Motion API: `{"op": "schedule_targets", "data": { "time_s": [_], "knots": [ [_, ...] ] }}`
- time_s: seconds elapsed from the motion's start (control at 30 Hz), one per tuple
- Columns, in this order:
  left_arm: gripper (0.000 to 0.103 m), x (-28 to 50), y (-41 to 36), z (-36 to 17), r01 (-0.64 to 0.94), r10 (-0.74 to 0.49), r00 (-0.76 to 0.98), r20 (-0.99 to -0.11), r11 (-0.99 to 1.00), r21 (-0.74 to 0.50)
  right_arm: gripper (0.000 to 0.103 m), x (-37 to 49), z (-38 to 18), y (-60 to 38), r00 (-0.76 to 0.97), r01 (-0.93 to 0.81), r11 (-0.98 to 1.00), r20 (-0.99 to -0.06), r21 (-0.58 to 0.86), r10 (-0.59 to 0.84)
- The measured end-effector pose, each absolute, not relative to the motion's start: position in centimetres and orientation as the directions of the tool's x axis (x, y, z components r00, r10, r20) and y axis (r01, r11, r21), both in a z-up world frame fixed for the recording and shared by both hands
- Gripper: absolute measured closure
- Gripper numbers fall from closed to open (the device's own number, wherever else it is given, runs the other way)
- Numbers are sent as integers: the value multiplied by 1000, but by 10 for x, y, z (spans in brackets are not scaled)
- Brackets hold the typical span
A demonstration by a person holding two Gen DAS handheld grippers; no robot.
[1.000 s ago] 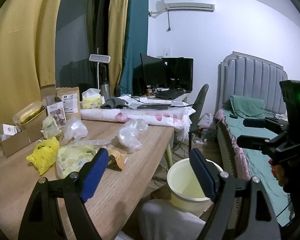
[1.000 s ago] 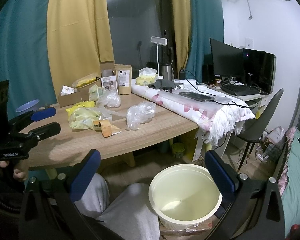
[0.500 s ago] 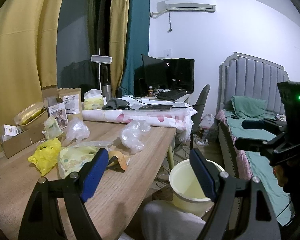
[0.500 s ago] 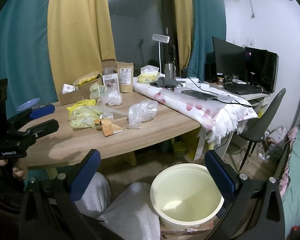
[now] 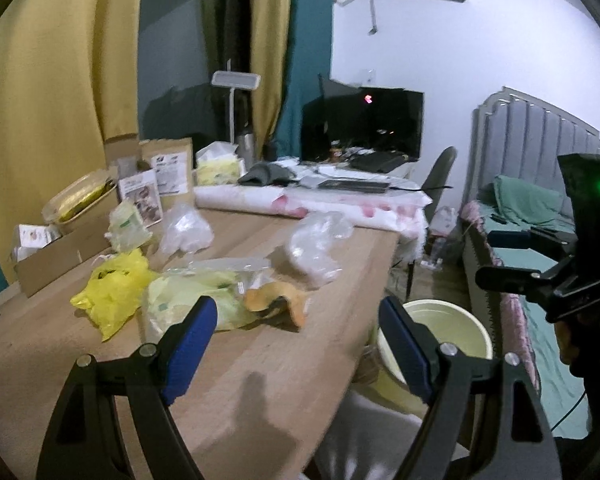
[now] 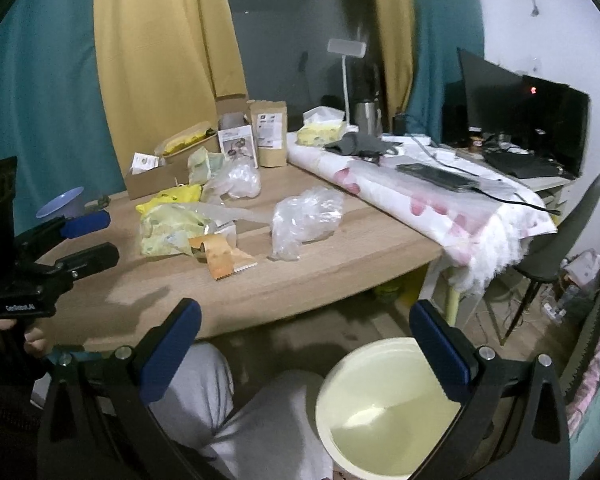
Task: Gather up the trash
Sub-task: 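Grasp the yellow-green snack bag with the left gripper while the right gripper grasps clear plastic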
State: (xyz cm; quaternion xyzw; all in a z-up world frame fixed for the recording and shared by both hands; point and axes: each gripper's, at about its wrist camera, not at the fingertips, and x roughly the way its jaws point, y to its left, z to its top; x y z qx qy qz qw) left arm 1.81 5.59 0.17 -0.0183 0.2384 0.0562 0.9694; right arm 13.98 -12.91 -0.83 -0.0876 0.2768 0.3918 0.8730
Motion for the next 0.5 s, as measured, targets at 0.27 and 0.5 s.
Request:
{"op": "schedule_targets", "data": {
  "time_s": [0.27,0.5],
  "knots": [
    [20,40,108,1,-216,177,830,-529,976,-13,0,181,-9,-81,486,-760,644,-583,85,651],
    [20,69,141,-2,-253,208,787,-581,967,3,0,220,-15,-51,459,-762,638,-602,113,654]
  ]
}}
